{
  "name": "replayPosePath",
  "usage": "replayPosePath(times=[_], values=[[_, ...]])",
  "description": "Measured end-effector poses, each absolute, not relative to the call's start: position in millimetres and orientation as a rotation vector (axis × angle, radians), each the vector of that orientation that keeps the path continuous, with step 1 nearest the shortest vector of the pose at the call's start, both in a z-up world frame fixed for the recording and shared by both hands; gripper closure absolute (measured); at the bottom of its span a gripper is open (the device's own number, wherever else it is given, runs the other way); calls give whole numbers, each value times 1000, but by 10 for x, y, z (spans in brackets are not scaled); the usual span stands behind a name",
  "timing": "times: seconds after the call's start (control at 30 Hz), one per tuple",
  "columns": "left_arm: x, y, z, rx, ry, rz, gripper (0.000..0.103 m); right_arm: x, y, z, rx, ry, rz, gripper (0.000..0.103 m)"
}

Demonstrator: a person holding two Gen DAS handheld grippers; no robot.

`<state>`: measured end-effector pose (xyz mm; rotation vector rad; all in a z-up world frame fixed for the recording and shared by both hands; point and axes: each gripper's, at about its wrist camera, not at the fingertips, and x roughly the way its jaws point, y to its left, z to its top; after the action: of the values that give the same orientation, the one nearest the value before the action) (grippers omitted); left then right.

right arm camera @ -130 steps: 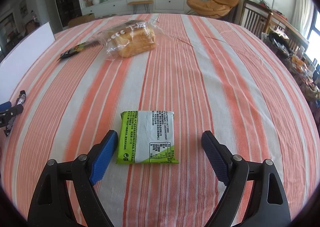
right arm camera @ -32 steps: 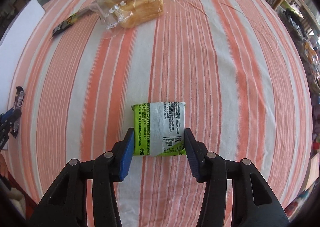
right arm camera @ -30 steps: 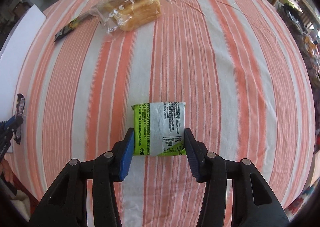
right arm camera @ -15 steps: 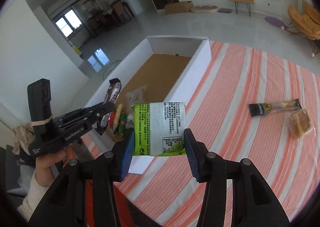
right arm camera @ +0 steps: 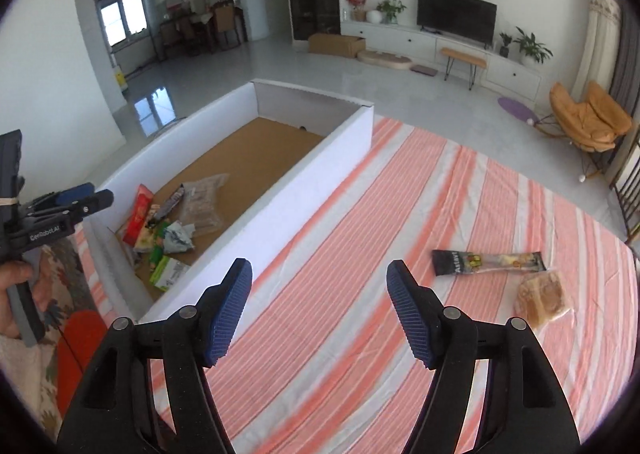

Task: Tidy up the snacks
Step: 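Open both tools and move them back over the table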

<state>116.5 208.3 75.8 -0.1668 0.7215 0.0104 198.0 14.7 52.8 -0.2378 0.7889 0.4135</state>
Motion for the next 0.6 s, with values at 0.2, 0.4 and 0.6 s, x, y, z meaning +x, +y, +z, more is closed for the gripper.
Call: replayPosePath(times=[0.2, 0.4, 0.6], values=[[1216, 708, 615, -52, 774, -292, 3, 1893, -1377, -382, -269, 894, 79, 28], [1489, -461, -264, 96, 945, -395, 4, 1625, -2290, -755, -116, 929, -57, 28], [1699, -851, -737, 184, 966, -367, 4, 1504, -2575, -892, 42, 884, -67, 25]])
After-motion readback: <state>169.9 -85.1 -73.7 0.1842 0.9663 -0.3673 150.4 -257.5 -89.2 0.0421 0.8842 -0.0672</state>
